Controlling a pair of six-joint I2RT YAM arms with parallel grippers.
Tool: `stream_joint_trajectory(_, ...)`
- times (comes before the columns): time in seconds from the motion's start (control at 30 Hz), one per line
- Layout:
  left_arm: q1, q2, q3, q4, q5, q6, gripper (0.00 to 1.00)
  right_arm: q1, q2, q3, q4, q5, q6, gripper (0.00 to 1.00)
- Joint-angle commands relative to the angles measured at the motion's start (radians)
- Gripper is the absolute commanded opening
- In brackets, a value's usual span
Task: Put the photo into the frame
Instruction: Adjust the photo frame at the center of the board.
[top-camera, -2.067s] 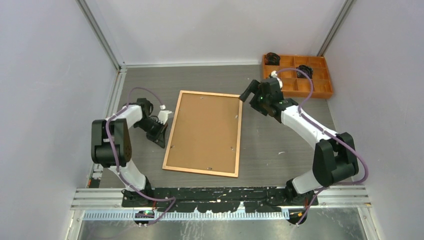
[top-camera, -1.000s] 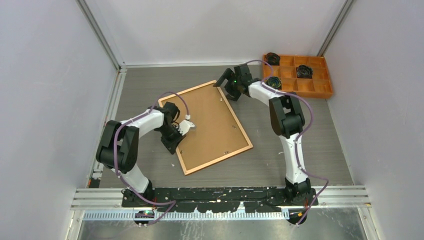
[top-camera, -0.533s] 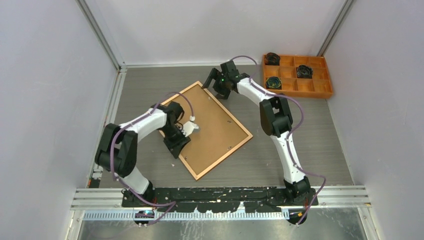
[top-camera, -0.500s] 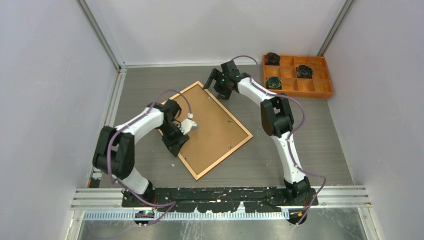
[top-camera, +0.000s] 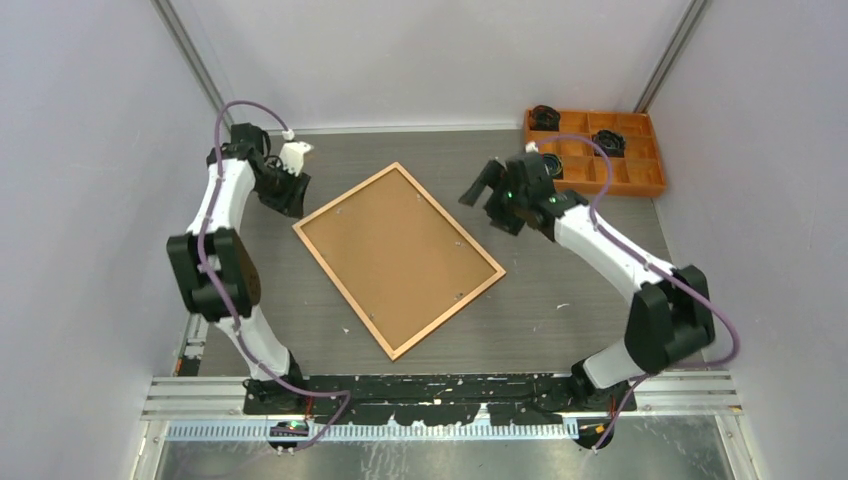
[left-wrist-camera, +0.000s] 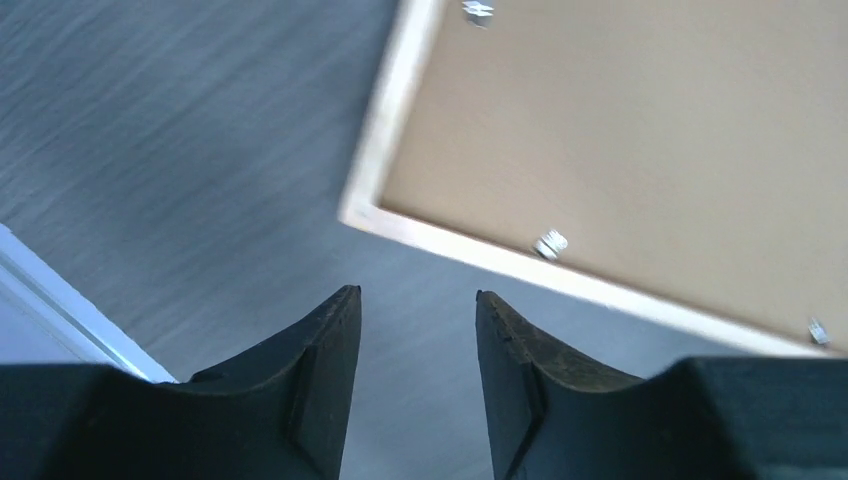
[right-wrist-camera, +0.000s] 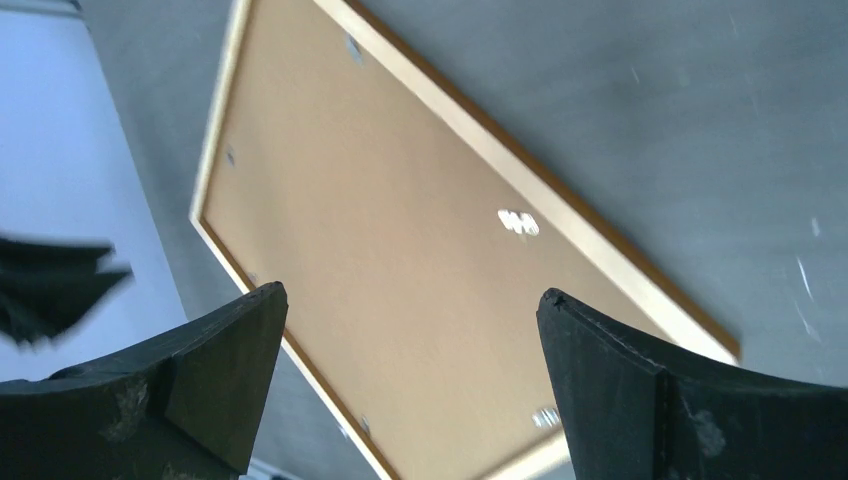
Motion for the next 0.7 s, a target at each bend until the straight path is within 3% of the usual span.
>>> stream_joint_trajectory(0.0, 0.028, 0.202, 0.157, 0.133, -0.072, -0.147, 0.46, 0.010, -0.157, -0.252, 0.044, -0.057, 0.120, 1.00)
stream_joint_trajectory(0.3, 0.028, 0.476, 0.348, 0.160, -0.141, -0.240, 0.35, 0.068, -0.341, -0.502, 0.052, -0.138, 0.232, 1.00)
stream_joint_trajectory(0.47, 0.021, 0.481, 0.269, 0.144, -0.096, -0.203, 0.34, 0.083, -0.314, -0.530, 0.072, -0.158, 0.245, 1.00)
stream_joint_trajectory(0.67, 0.005, 0.386, 0.054, 0.119, -0.036, -0.082, 0.33, 0.076, -0.166, -0.472, 0.097, -0.142, 0.180, 1.00)
